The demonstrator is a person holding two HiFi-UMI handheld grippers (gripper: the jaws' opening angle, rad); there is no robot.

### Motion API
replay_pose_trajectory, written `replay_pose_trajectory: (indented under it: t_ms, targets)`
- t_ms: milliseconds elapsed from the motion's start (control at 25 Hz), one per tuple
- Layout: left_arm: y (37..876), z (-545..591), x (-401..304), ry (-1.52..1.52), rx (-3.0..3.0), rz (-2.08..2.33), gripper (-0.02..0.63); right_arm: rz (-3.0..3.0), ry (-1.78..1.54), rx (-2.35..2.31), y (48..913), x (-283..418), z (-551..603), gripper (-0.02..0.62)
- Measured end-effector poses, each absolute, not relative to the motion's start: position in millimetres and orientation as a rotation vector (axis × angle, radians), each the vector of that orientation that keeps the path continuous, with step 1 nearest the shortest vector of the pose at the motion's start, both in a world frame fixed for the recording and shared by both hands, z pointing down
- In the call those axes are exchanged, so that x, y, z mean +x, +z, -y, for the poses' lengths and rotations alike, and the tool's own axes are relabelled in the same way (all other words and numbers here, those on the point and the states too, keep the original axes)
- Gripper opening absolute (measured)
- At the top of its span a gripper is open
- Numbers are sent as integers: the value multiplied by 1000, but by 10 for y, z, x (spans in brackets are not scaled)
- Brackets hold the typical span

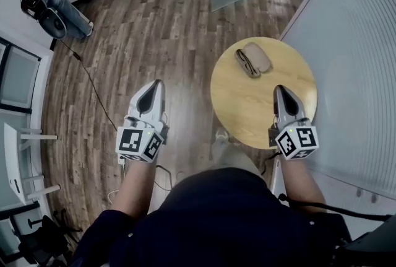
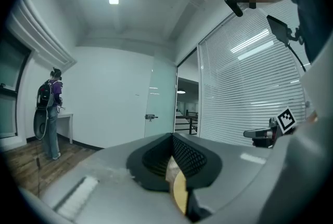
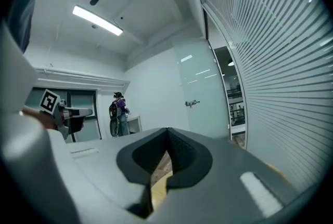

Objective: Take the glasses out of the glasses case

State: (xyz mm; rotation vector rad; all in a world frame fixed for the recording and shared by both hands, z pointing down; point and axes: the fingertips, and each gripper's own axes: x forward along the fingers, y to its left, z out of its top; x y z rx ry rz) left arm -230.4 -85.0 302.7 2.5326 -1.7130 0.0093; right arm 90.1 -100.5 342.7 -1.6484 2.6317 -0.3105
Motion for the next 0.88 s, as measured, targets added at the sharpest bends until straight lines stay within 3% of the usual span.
replay_pose_trajectory:
  t_ms: [400,880]
  targets:
    - [2957,1842,-1672,146,2666,1643,6,-2771,-428,-1530,3630,927,2006,9]
    - [3110,2630,-1387,200,2777,1463,6,-2733,-515,-1610,3856,869,2684,9]
